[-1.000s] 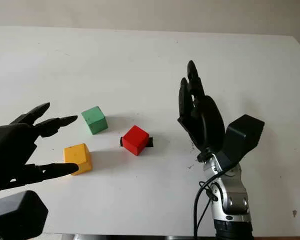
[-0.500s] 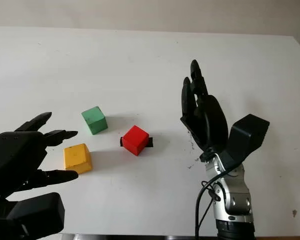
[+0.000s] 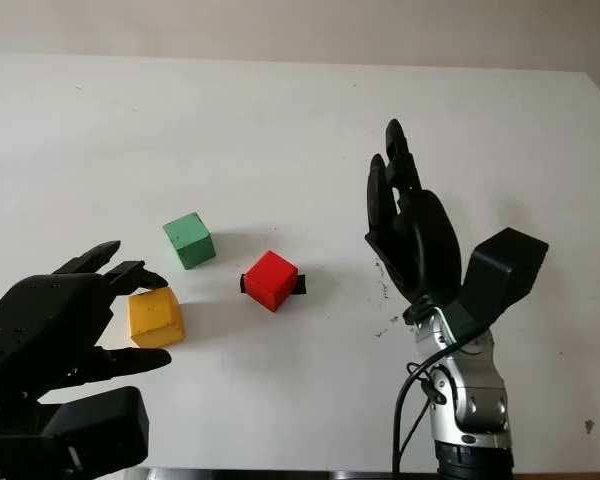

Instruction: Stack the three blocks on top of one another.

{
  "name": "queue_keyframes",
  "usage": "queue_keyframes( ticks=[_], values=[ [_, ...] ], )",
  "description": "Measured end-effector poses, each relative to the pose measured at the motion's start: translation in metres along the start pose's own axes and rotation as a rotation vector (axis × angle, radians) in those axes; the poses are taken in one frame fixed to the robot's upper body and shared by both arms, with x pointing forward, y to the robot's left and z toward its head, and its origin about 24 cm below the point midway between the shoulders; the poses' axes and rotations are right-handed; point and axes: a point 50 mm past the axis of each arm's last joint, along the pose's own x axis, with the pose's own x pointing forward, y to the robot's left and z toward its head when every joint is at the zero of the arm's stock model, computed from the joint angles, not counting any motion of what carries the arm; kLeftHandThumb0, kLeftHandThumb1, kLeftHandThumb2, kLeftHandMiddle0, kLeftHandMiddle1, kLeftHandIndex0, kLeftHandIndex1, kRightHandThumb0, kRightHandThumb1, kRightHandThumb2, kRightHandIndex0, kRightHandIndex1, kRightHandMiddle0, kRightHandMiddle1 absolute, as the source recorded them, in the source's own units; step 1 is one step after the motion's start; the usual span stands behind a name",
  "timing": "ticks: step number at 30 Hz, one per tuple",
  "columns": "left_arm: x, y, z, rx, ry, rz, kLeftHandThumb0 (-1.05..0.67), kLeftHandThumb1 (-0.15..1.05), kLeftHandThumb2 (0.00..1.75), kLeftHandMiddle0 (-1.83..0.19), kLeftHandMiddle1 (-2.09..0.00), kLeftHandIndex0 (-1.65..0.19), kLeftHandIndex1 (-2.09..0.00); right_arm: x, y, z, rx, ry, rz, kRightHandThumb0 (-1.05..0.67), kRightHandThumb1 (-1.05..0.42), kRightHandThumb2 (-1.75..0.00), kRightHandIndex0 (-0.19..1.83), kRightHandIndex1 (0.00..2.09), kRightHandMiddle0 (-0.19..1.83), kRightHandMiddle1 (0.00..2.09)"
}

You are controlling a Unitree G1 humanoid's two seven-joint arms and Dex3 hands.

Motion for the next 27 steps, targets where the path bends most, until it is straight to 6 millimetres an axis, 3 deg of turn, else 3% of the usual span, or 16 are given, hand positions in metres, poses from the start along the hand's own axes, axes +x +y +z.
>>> queue_keyframes(
  ticks=[7, 13, 27],
  values=[
    [-0.0006, -0.0034, 0.0016, -0.002, -0.038, 0.023, -0.59, 1.01, 0.07, -0.25, -0.06, -0.18, -1.26, -0.0003, -0.0006, 0.0003, -0.005, 0.003, -0.001, -0.69, -1.05, -0.59, -0.19, 0.0, -0.19, 0.0],
    [-0.0012, -0.0033, 0.002, 0.009, -0.045, 0.044, -0.28, 0.99, 0.05, -0.31, -0.08, -0.24, -1.28, -0.0004, -0.0009, 0.0005, -0.005, 0.01, -0.003, -0.69, -1.05, -0.58, -0.19, 0.0, -0.19, 0.0],
    [-0.0024, 0.0006, 0.0057, 0.147, -0.05, 0.073, -0.3, 0.96, 0.06, -0.37, -0.06, -0.32, -1.22, -0.0009, -0.0024, 0.0015, 0.002, 0.003, -0.001, -0.7, -1.05, -0.55, -0.19, 0.0, -0.19, 0.0]
  ],
)
